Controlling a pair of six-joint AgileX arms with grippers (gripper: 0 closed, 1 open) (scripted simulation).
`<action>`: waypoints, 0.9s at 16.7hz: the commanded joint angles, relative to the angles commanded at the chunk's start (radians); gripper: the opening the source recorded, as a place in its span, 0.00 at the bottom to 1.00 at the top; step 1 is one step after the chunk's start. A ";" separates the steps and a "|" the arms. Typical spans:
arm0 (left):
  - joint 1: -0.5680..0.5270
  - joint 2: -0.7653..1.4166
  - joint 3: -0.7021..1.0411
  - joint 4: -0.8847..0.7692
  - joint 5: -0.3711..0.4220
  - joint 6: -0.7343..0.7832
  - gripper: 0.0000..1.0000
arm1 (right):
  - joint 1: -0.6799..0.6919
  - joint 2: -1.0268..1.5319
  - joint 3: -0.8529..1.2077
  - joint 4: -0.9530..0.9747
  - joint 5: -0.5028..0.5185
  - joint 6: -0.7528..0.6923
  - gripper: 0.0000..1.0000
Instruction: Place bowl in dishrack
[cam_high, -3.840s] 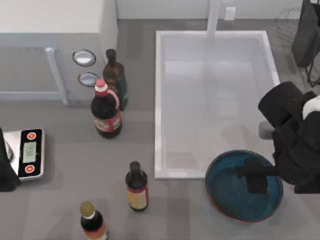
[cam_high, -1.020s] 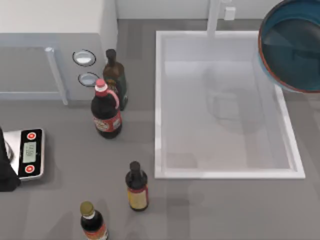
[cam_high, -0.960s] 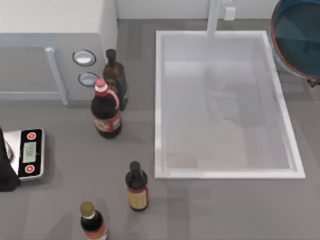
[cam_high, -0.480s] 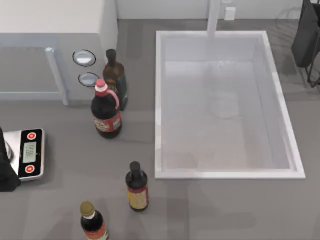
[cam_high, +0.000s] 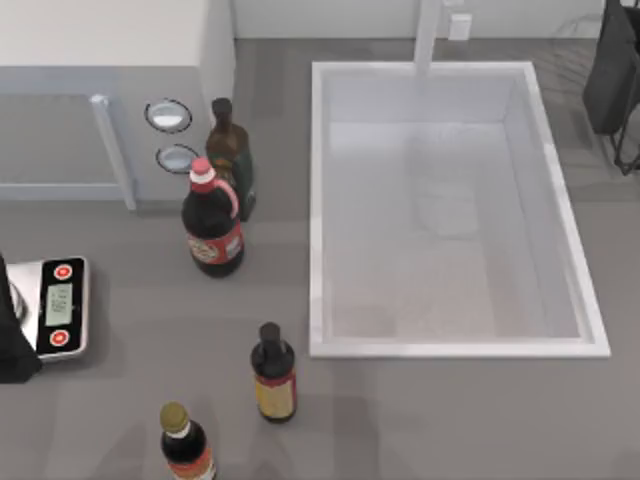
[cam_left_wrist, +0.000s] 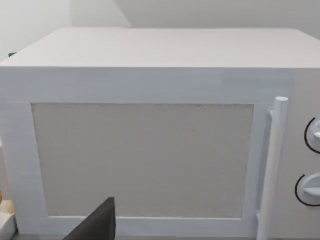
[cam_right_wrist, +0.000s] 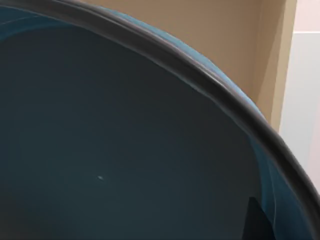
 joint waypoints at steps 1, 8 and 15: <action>0.000 0.000 0.000 0.000 0.000 0.000 1.00 | 0.000 0.000 0.000 0.000 0.000 0.000 0.00; 0.000 0.000 0.000 0.000 0.000 0.000 1.00 | 0.055 0.163 -0.007 0.162 0.056 0.002 0.00; 0.000 0.000 0.000 0.000 0.000 0.000 1.00 | 0.216 0.594 -0.096 0.704 0.227 -0.003 0.00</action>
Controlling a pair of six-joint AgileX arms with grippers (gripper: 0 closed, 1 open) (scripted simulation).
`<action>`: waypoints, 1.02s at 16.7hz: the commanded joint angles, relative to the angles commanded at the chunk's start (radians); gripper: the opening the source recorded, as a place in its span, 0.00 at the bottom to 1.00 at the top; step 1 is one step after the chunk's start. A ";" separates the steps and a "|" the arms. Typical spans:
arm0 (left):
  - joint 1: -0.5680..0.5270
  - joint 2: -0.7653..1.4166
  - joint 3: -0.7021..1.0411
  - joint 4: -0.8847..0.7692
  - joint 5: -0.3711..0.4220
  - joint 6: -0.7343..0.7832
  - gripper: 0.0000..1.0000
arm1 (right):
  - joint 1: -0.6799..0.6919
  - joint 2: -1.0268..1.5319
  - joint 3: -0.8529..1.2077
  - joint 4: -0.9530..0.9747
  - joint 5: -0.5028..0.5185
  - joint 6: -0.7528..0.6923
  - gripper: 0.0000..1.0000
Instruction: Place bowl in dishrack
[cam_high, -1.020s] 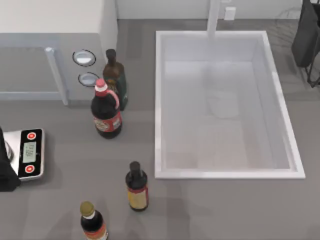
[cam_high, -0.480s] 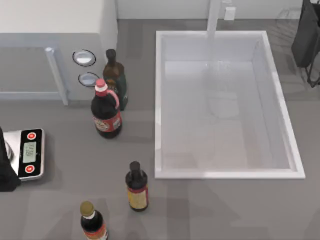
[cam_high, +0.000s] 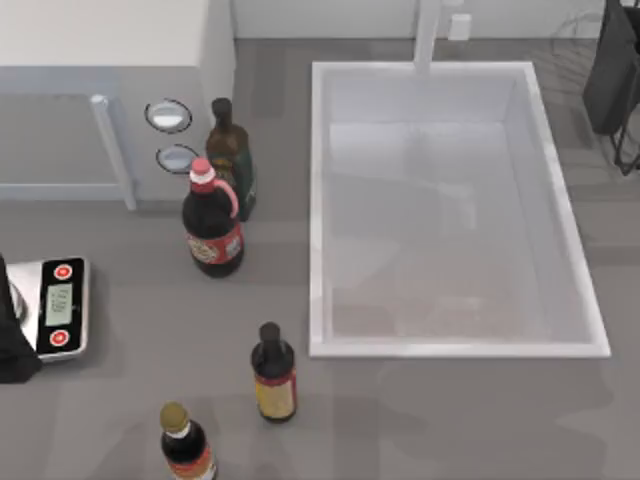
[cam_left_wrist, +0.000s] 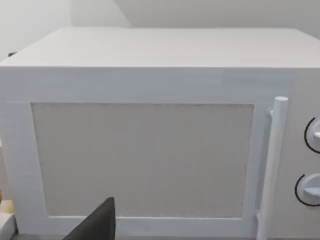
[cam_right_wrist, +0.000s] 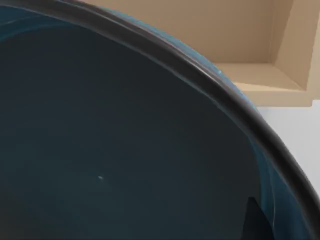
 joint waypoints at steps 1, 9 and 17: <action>0.000 0.000 0.000 0.000 0.000 0.000 1.00 | 0.024 0.052 -0.016 0.069 0.025 0.000 0.00; 0.000 0.000 0.000 0.000 0.000 0.000 1.00 | 0.110 0.213 -0.072 0.266 0.112 0.003 0.00; 0.000 0.000 0.000 0.000 0.000 0.000 1.00 | 0.110 0.213 -0.072 0.266 0.112 0.003 0.45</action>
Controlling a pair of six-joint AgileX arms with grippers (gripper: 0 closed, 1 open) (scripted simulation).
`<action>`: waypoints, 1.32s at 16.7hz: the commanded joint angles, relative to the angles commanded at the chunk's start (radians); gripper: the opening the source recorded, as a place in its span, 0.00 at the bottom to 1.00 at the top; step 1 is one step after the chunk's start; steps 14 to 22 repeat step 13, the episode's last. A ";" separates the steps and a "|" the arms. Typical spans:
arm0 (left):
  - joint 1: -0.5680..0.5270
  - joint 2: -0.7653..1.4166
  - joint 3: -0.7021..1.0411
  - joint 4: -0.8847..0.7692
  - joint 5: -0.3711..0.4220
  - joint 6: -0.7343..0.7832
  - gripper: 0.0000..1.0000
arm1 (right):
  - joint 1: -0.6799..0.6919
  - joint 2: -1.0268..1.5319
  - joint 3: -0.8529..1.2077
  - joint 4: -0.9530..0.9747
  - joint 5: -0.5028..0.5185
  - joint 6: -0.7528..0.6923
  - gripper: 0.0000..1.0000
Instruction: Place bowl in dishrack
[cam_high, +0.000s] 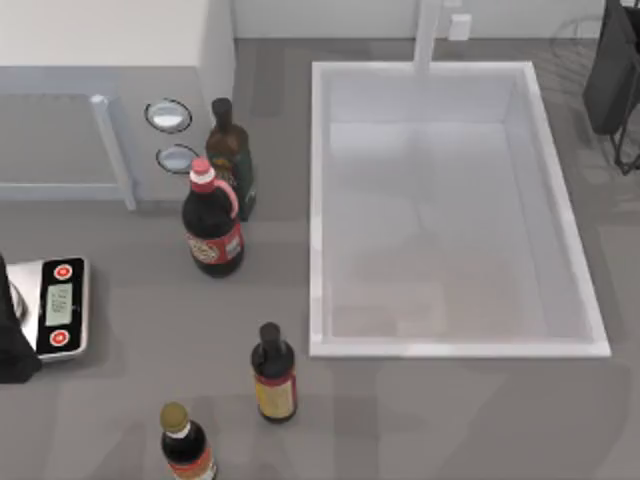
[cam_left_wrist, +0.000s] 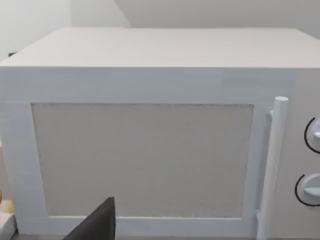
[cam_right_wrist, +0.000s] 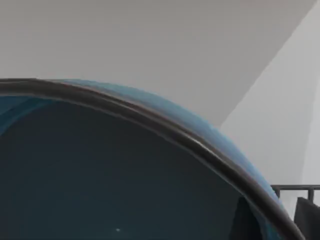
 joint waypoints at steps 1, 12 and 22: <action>0.000 0.000 0.000 0.000 0.000 0.000 1.00 | 0.000 0.000 0.000 0.000 0.000 0.000 0.53; 0.000 0.000 0.000 0.000 0.000 0.000 1.00 | 0.000 0.000 0.000 0.000 0.000 0.000 1.00; 0.000 0.000 0.000 0.000 0.000 0.000 1.00 | 0.000 0.000 0.000 0.000 0.000 0.000 1.00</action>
